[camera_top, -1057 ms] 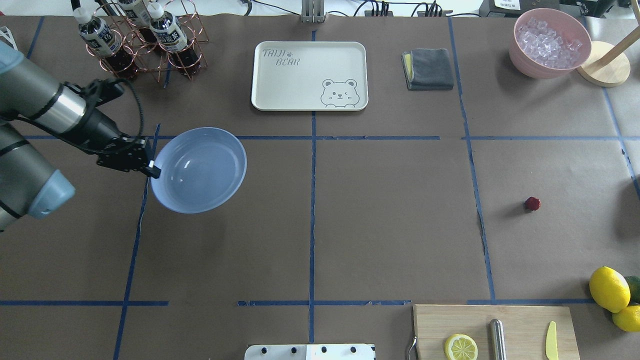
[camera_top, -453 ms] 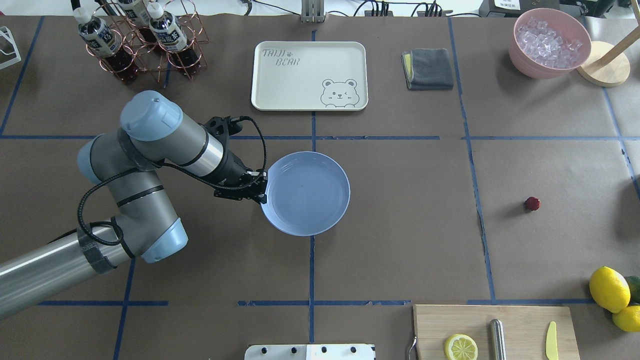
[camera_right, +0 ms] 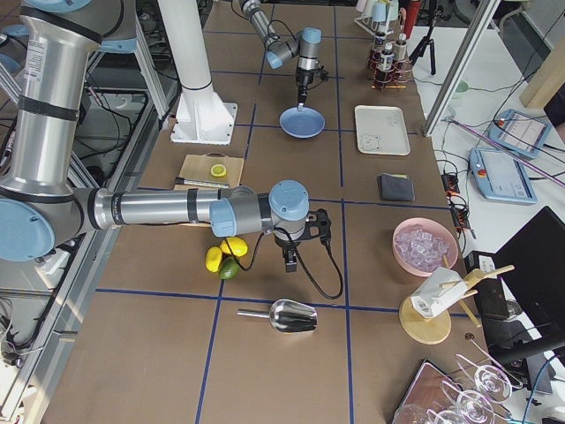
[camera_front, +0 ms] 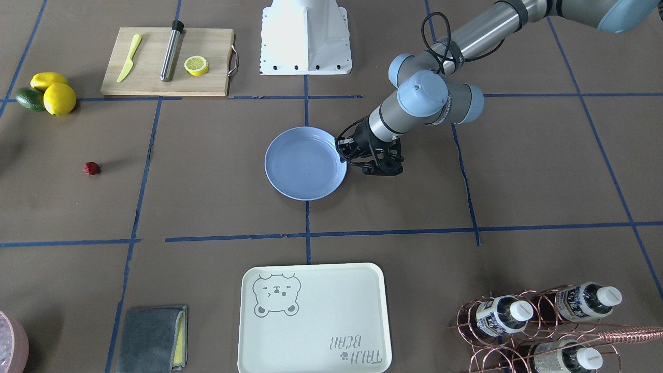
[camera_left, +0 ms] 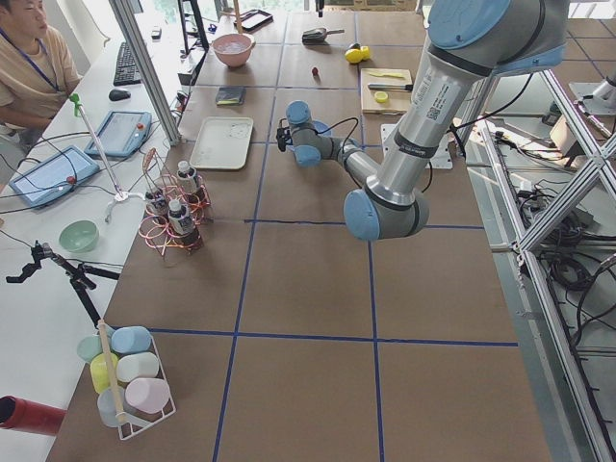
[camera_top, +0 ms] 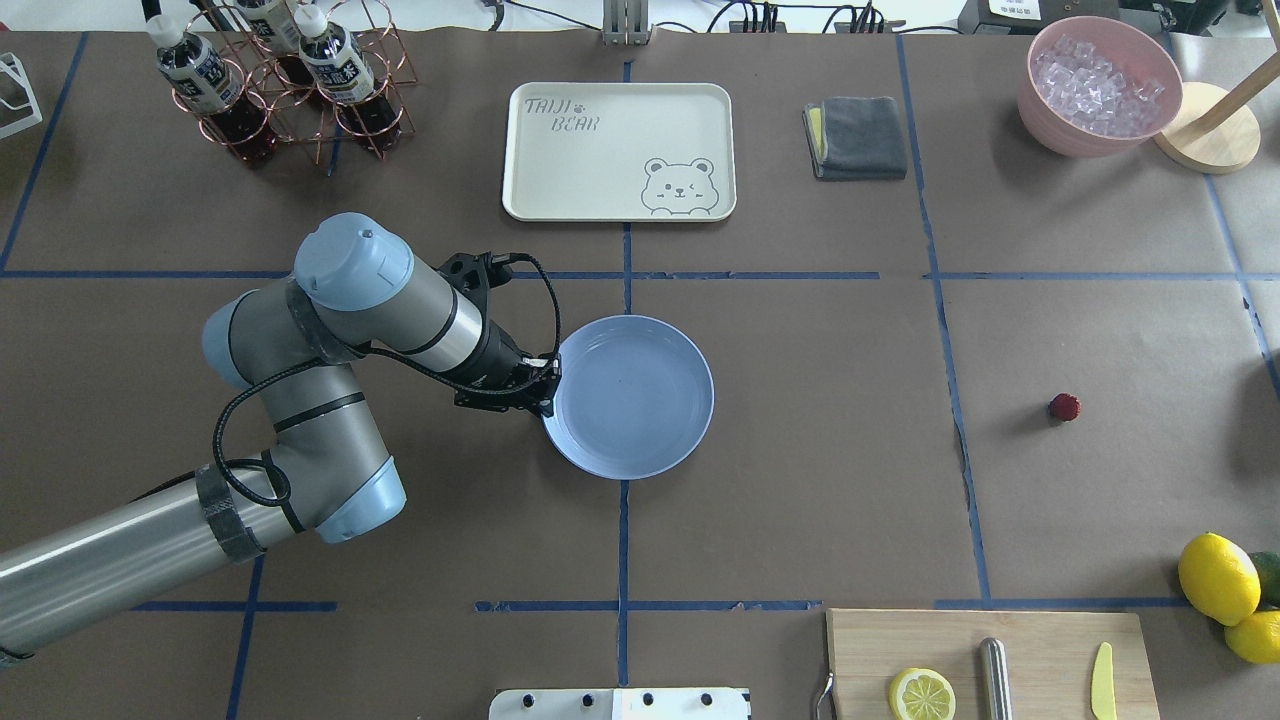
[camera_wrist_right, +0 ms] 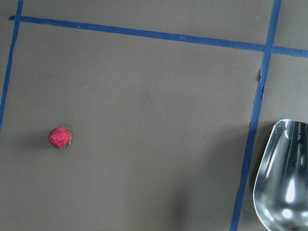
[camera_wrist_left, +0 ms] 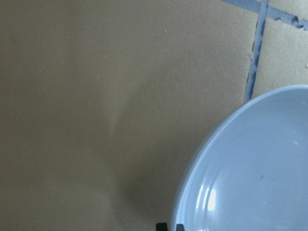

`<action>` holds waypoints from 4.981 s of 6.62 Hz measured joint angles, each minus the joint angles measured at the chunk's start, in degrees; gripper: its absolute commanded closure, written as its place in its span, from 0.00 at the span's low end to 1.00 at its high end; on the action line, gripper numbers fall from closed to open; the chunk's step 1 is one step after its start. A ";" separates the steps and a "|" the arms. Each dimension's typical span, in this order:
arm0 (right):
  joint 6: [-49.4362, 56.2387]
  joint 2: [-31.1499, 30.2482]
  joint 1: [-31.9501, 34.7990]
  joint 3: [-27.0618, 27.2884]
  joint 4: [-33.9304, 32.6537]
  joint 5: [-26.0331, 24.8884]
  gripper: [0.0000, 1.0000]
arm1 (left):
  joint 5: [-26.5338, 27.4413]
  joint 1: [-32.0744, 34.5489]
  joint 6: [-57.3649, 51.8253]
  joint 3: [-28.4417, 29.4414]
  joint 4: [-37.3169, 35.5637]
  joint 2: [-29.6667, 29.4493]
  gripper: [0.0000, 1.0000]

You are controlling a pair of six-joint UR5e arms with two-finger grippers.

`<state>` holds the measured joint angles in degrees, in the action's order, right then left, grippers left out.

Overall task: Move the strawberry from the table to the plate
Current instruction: 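Hold the plate with the left gripper while the right gripper grasps the red strawberry, then carry the strawberry with the right gripper over the plate and release it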

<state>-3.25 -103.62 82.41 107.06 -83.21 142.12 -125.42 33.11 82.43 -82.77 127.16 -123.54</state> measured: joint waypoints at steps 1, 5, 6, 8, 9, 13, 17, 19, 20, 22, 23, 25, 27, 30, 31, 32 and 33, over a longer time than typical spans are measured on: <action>-0.05 0.00 -0.03 0.00 0.06 0.00 0.00 | 0.06 -0.09 0.00 0.10 0.04 0.00 0.36; -16.12 0.10 -8.58 0.42 8.03 0.38 0.00 | 1.08 0.54 1.01 -5.10 3.30 1.35 0.12; -31.33 -0.08 -16.59 0.45 18.20 -6.04 0.00 | 2.07 0.72 1.99 -7.60 3.54 1.89 0.12; -53.49 -0.22 -32.78 0.42 31.37 -22.25 0.00 | 2.75 0.80 2.81 -9.31 3.61 2.43 0.12; -56.77 -0.01 -38.37 0.32 33.23 -29.97 0.00 | 3.14 0.82 2.88 -9.45 3.62 2.48 0.12; -57.64 4.18 -43.15 -3.75 34.08 -39.28 0.11 | 4.63 0.76 2.93 -9.43 3.62 2.64 0.12; -58.14 3.14 -43.04 -4.59 34.11 -39.47 1.00 | 4.66 0.67 2.94 -9.39 3.62 2.61 0.12; -58.30 3.08 -42.91 -2.44 33.89 -39.15 1.00 | 4.66 0.65 3.30 -9.52 3.64 2.57 0.12; -58.52 3.24 -42.95 0.55 32.95 -39.04 1.00 | 4.66 0.69 3.76 -9.89 3.68 2.56 0.12; -68.44 8.32 -45.73 4.82 31.04 -38.86 1.00 | 4.50 1.33 4.15 -13.41 3.71 4.42 0.12; -75.46 13.23 -48.68 5.19 30.48 -39.11 1.00 | 4.25 2.32 4.16 -16.19 3.66 6.19 0.12; -84.02 25.01 -54.03 3.87 25.27 -39.55 1.00 | 3.86 4.37 3.87 -22.92 3.67 12.32 0.12; -94.51 40.76 -58.58 -2.05 13.80 -43.12 1.00 | 3.87 4.94 3.81 -26.22 3.72 16.34 0.00; -100.35 51.24 -60.97 -12.33 10.34 -48.75 1.00 | 4.57 4.90 4.02 -25.31 3.57 17.34 0.00; -100.52 52.21 -61.06 -14.97 10.15 -49.68 1.00 | 4.65 4.81 3.99 -25.02 3.55 17.34 0.00; -100.37 52.52 -61.35 -16.86 10.08 -50.38 1.00 | 4.66 4.78 3.98 -24.85 3.51 17.32 0.00; -100.26 52.55 -61.91 -17.60 10.10 -51.13 1.00 | 4.66 4.74 3.97 -24.74 3.47 17.29 0.00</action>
<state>-103.51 -51.08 20.50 89.46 -73.12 90.99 -120.76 37.85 86.40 -107.51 130.63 -106.25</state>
